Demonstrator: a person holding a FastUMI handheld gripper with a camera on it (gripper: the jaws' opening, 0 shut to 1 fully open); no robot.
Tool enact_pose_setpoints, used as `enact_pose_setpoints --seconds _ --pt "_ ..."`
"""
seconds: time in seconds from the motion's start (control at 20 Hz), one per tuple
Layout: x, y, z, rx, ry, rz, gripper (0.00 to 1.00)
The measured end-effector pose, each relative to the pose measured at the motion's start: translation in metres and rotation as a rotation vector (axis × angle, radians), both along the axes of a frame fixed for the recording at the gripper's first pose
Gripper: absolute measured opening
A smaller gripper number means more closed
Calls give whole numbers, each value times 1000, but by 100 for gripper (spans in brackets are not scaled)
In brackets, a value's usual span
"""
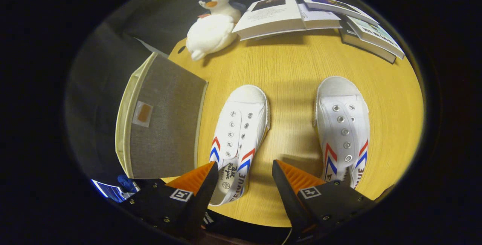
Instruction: Open the storage box then place both shoes into the box .Put the left shoe in first, then the right shoe, with the right side of both shoes facing outward in a uniform manner.
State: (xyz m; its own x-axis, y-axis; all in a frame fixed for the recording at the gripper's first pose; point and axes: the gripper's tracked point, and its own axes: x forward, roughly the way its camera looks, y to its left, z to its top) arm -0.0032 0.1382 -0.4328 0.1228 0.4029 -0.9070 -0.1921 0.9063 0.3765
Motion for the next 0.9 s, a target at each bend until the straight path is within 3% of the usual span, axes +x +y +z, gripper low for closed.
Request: enact_pose_setpoints --seconds 0.25,0.3,0.35,0.4,0.45,0.5,0.55,0.6,0.75,0.9 --pt "2 1 -23 -150 -25 137 82" --pt "1 3 -27 -171 -24 145 67" --pt "0 12 -31 -163 -11 144 64" --pt "0 17 -31 -167 -4 126 40" --pt "-2 14 -32 -173 -4 132 27" --pt "0 14 -30 -166 -16 129 17" --pt "-2 12 -33 -151 -3 94 17" --pt "-2 12 -25 -125 26 58 7" --pt "-4 12 -21 -40 140 -55 1" --pt "1 8 -7 -15 159 -62 1"
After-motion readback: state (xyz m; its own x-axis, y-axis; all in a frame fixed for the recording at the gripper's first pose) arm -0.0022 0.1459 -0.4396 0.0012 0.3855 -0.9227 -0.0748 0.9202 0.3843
